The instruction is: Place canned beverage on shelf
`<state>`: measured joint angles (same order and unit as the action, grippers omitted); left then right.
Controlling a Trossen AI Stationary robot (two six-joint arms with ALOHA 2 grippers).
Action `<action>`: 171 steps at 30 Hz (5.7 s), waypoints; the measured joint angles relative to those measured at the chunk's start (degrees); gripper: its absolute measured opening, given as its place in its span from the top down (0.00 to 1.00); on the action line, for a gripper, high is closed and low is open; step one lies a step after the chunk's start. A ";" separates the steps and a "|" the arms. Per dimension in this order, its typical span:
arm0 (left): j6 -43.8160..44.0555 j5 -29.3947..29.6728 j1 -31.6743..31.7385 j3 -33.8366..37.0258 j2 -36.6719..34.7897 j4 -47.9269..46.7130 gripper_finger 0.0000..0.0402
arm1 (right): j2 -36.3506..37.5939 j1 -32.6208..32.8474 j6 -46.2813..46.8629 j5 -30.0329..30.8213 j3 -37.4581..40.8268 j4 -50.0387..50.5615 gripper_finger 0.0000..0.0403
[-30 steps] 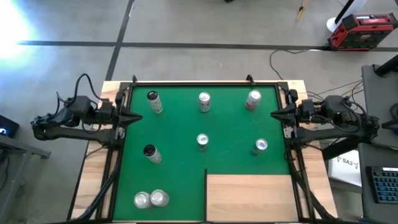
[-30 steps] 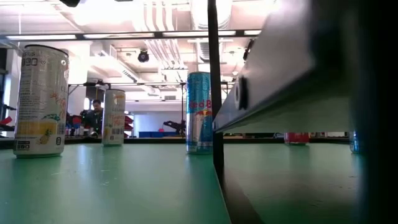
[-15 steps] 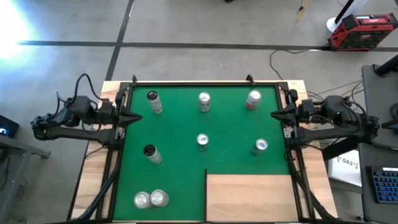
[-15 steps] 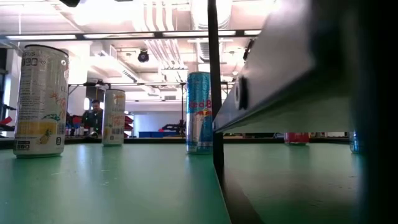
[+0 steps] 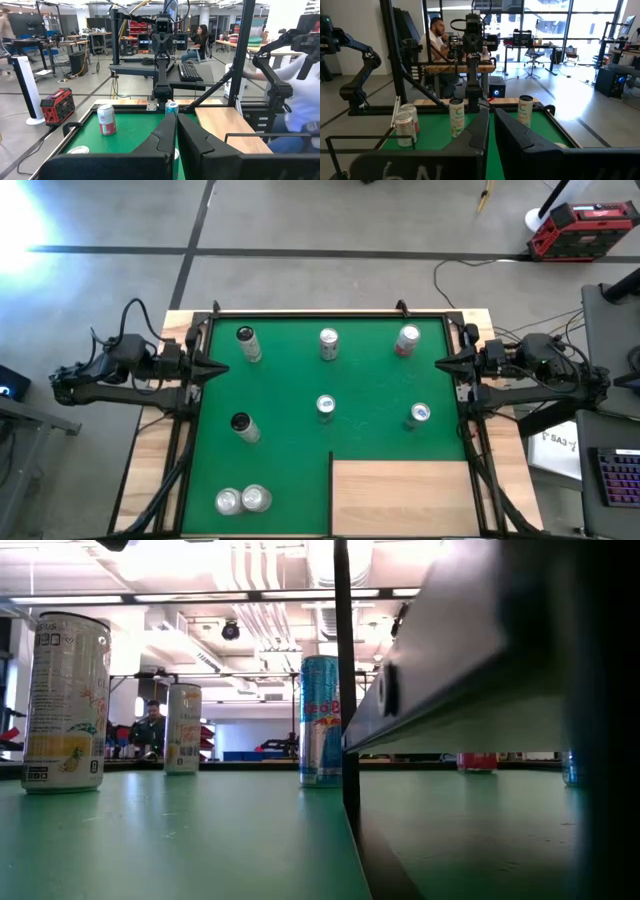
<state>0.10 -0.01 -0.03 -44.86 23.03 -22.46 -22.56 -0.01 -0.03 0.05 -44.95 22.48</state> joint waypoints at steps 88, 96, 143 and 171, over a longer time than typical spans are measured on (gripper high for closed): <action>37.24 39.68 0.05 -0.04 7.96 -18.05 1.00 | -0.01 0.00 0.00 0.00 0.00 0.00 0.94; 53.08 42.77 0.40 -4.72 13.78 -29.53 1.00 | 0.00 0.00 0.00 -0.01 0.00 0.01 0.94; 87.84 26.36 12.66 -33.39 52.09 -65.06 0.42 | -0.01 0.00 0.00 -0.01 0.00 0.00 0.94; 65.07 2.13 39.54 -33.50 64.35 -51.62 0.35 | 0.00 0.00 0.00 -0.01 -0.01 0.00 0.94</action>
<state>65.17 2.12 39.51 -78.36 87.37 -74.08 -22.55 -0.02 -0.03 0.04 -44.95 22.48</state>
